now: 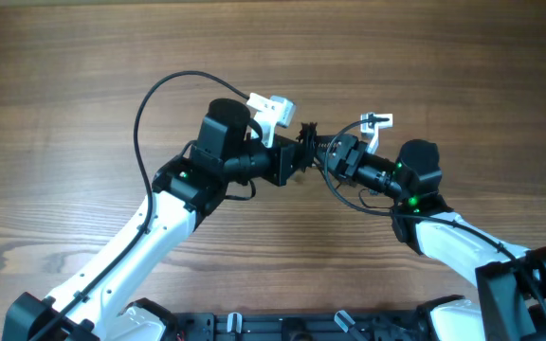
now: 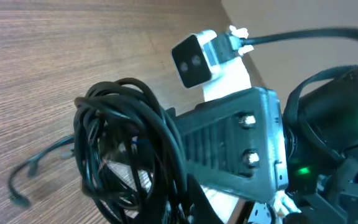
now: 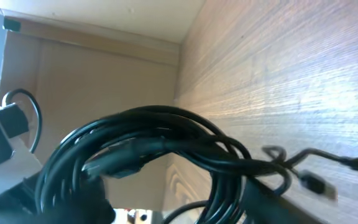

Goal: Untangle cables

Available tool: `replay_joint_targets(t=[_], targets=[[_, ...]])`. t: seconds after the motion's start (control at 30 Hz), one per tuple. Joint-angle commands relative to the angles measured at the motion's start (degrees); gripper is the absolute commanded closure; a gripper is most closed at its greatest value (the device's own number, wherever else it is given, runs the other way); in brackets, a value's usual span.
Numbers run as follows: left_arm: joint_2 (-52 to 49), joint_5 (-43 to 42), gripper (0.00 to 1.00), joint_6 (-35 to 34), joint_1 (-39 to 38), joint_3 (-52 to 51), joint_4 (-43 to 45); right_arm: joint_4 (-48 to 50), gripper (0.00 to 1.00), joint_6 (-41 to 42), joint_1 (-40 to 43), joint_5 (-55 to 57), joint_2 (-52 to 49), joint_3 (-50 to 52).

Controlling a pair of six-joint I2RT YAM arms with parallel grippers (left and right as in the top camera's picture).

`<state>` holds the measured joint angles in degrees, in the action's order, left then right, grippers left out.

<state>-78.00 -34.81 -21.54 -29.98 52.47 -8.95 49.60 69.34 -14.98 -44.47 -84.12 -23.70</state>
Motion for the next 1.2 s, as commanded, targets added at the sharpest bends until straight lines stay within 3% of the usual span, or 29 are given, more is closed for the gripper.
replay_joint_targets(t=[0.0, 0.07, 0.13, 0.2, 0.3, 0.37, 0.57, 0.67, 0.7, 0.8, 0.9, 1.03, 1.17], targets=[[0.20, -2.86, 0.96, -2.10, 2.62, 0.70, 0.31, 1.44, 0.17, -1.07, 3.26, -6.75, -0.04, -0.31], [0.20, -2.86, 0.96, -3.54, 5.55, 0.68, 0.33, 4.57, 0.17, -11.65, 6.78, -13.92, -0.04, -0.31], [0.20, -2.89, 0.96, -6.03, 8.24, 0.70, 0.42, 2.73, 0.17, -27.69, 6.86, -17.40, -0.04, -0.28], [0.20, -4.92, 0.96, -6.16, 10.45, 0.70, 0.44, -3.23, 0.17, -40.54, 4.76, -14.80, -0.04, -0.28], [0.20, -9.35, 0.96, -6.16, 12.02, 0.70, 0.59, -11.30, 0.00, -48.96, 2.60, -2.36, -0.04, -0.28], [0.20, -10.43, 0.96, -6.19, 13.64, 0.70, 0.42, -15.23, 0.00, -48.76, 2.62, 6.23, -0.04, -0.28], [0.20, -8.22, 0.96, -6.29, 15.04, 0.70, 0.28, -21.24, 0.00, -51.74, 2.62, 13.09, -0.04, -0.28], [0.20, -8.20, 0.96, -6.40, 15.65, 0.70, 0.22, -23.30, 0.01, -58.58, 2.62, 14.08, -0.07, -0.28], [0.20, -8.20, 0.96, -6.38, 15.65, 0.70, 0.20, -25.07, 0.03, -63.52, 2.62, 15.04, -0.20, -0.28], [0.20, -8.20, 0.96, -6.36, 15.65, 0.70, 0.20, -26.58, 0.12, -68.00, 2.64, 17.68, -1.53, -0.28], [0.20, -8.20, 0.96, -6.38, 15.65, 0.70, 0.17, -26.60, 0.17, -68.06, 2.67, 22.99, -1.81, -0.28], [0.20, -8.22, 0.96, -6.38, 15.63, 0.70, 0.20, -25.99, 0.19, -69.64, 2.60, 13.03, -1.84, -0.28], [0.20, -8.22, 0.96, -6.40, 15.63, 0.70, 0.20, -24.15, 0.40, -72.15, 2.58, 13.00, -2.69, -0.28]])
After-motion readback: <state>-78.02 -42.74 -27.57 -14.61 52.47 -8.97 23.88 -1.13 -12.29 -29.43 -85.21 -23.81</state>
